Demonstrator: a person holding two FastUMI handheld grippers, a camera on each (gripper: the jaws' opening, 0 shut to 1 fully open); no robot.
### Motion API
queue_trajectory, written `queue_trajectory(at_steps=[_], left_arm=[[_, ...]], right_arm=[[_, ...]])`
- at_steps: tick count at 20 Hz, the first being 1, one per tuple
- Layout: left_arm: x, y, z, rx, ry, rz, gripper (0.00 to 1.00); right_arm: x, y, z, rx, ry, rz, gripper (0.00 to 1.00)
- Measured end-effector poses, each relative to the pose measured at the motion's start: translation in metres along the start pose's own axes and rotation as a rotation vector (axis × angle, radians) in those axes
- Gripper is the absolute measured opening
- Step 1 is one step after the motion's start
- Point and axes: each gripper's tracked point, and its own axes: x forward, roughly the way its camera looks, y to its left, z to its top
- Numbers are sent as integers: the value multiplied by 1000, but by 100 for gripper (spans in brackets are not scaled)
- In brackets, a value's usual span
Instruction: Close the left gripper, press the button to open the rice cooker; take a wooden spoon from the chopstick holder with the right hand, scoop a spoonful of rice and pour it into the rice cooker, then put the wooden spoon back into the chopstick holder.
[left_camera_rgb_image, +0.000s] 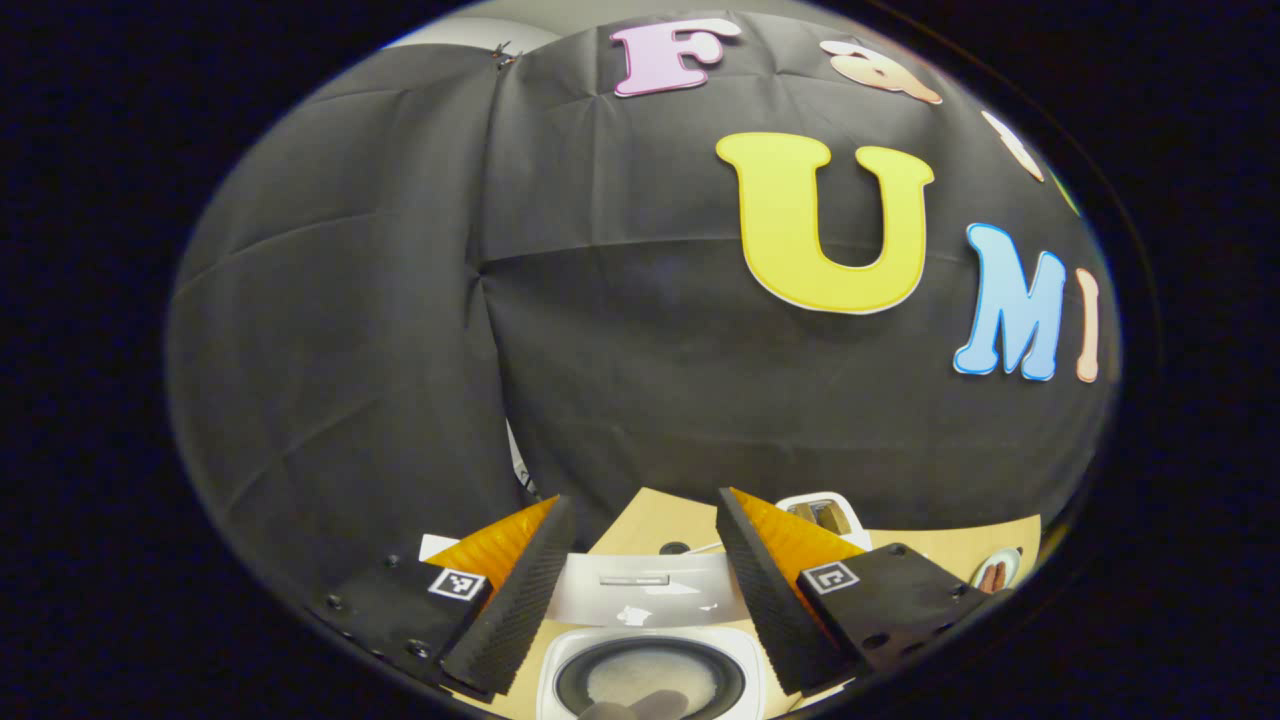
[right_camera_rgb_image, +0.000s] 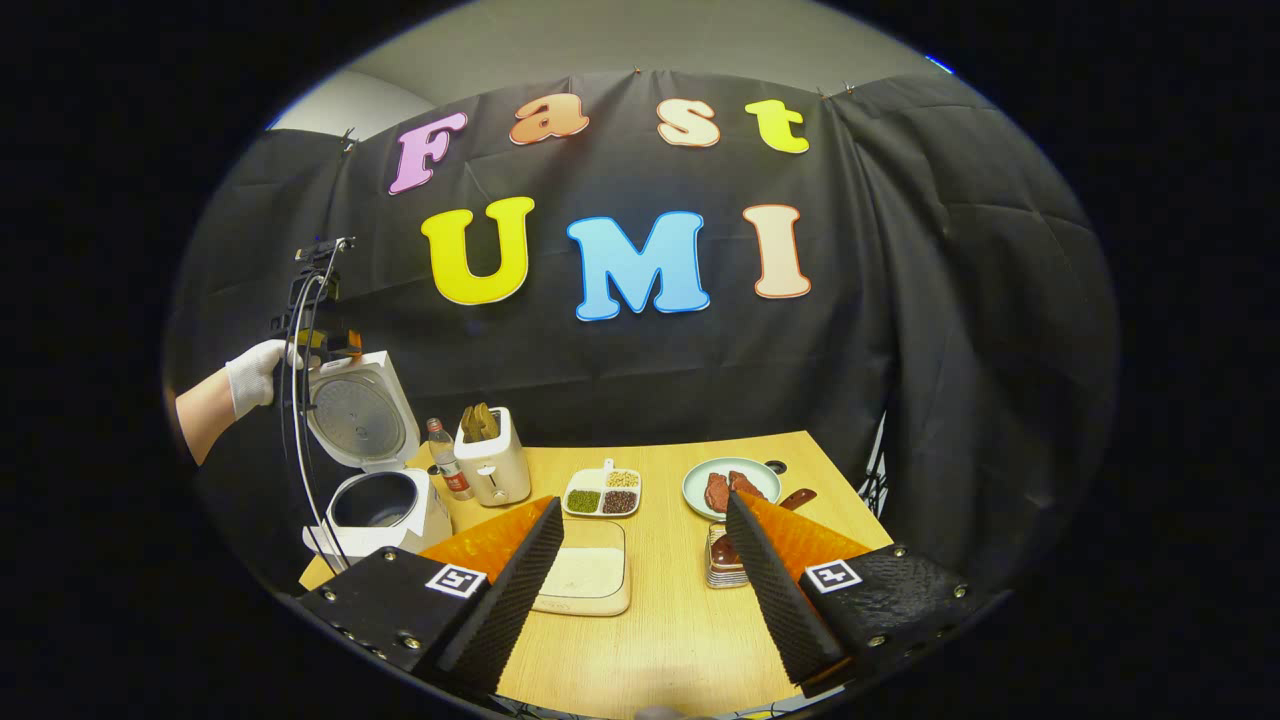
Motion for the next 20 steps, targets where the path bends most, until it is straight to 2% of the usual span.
queue_trajectory(at_steps=[8, 13, 20], left_arm=[[-66, -3, -48, -3, 137, -42, 100], [-117, -7, -126, -10, 264, -62, 98], [-132, -13, -237, -1, 434, -57, 100]], right_arm=[[-1, -1, -1, 57, -5, 65, 100], [1, -12, -11, 72, 15, 96, 100], [-2, -17, -25, 70, 49, 133, 100]])
